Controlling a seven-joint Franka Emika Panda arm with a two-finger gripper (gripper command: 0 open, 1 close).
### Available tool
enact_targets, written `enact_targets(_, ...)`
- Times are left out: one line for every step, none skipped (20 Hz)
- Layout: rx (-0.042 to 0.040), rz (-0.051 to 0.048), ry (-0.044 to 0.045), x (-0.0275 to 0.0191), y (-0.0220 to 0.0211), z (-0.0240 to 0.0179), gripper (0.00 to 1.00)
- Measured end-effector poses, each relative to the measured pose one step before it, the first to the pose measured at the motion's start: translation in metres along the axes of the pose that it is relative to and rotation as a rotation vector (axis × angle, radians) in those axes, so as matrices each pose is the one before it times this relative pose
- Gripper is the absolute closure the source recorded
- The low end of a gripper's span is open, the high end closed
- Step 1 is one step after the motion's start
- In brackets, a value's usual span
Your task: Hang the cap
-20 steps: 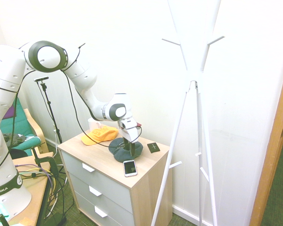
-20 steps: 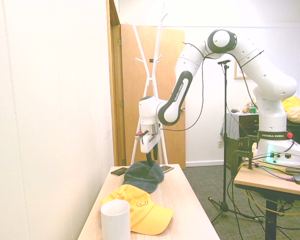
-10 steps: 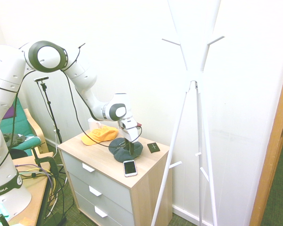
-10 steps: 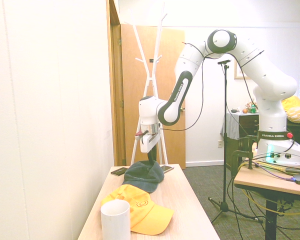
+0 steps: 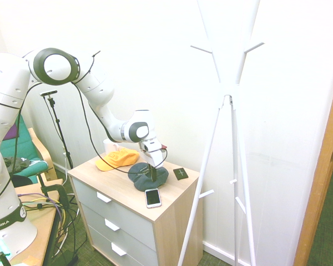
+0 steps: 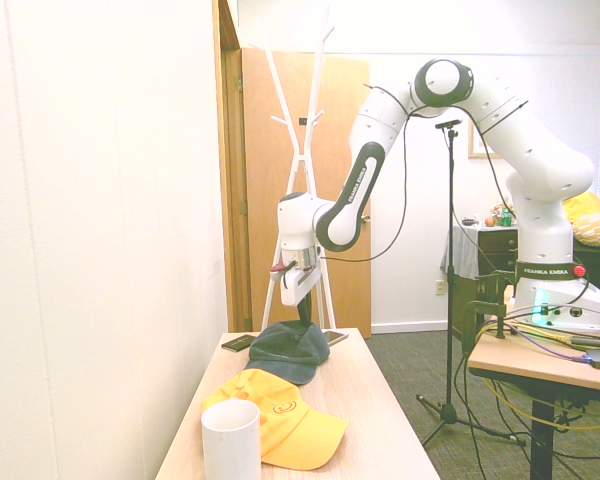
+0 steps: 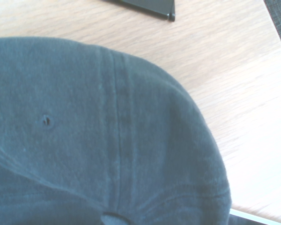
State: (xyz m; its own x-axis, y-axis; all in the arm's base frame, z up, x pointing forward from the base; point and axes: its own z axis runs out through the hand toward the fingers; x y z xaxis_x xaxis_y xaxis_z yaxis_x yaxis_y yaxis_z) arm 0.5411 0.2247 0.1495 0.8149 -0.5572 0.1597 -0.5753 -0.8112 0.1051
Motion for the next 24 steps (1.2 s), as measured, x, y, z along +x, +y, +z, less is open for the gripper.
enact_targets(0.00005,-0.00138,0.00036,-0.00049,-0.00031,-0.0001,1.0)
enact_targets(0.00017,-0.00134,0.00058,-0.0005,-0.00035,-0.00021,1.0)
enact_targets(0.00081,-0.00213,0.00181,-0.00035,-0.0005,-0.00083,1.0)
enact_targets(0.00235,-0.00469,0.0055,-0.00006,-0.00085,-0.00243,1.0)
enact_targets(0.00257,-0.0065,0.00661,0.0001,-0.00125,-0.00524,1.0)
enact_targets(-0.00207,-0.00774,0.00569,0.00013,-0.0012,-0.0082,1.0)
enact_targets(-0.00591,-0.0113,0.00932,0.00005,-0.00119,-0.01115,1.0)
enact_targets(-0.01229,-0.01657,0.01104,-0.00025,-0.00064,-0.0139,1.0)
enact_targets(-0.01397,-0.02001,0.01252,-0.0004,-0.0002,-0.01596,1.0)
enact_targets(-0.01304,-0.02036,0.01813,-0.00077,-0.00007,-0.01688,1.0)
enact_targets(-0.01372,-0.02122,0.01854,-0.00161,0.00019,-0.01696,1.0)
enact_targets(-0.01464,-0.02245,0.02036,-0.00236,0.00032,-0.01617,1.0)
enact_targets(-0.01633,-0.01905,0.0248,-0.00251,0.00058,-0.01509,1.0)
enact_targets(-0.01873,-0.01764,0.02913,-0.00188,0.00113,-0.01378,1.0)
enact_targets(-0.02035,-0.01272,0.03225,-0.00001,0.00227,-0.01349,1.0)
enact_targets(-0.0195,-0.01171,0.0336,0.00223,0.00321,-0.01488,1.0)
enact_targets(-0.02261,-0.00964,0.04083,0.00519,0.0052,-0.01759,1.0)
enact_targets(-0.02429,-0.00446,0.04583,0.00784,0.00761,-0.02111,1.0)
enact_targets(-0.01648,0.0036,0.042,0.00903,0.00909,-0.02361,1.0)
enact_targets(-0.01682,0.00513,0.04224,0.00845,0.01066,-0.02533,1.0)
enact_targets(-0.01516,0.00866,0.04069,0.00802,0.01291,-0.02722,1.0)
enact_targets(-0.00838,0.00709,0.03509,0.00769,0.01323,-0.02719,1.0)
enact_targets(-0.00461,0.00815,0.03547,0.00707,0.01294,-0.02589,1.0)
enact_targets(-0.00725,0.00867,0.0378,0.0075,0.01345,-0.02289,1.0)
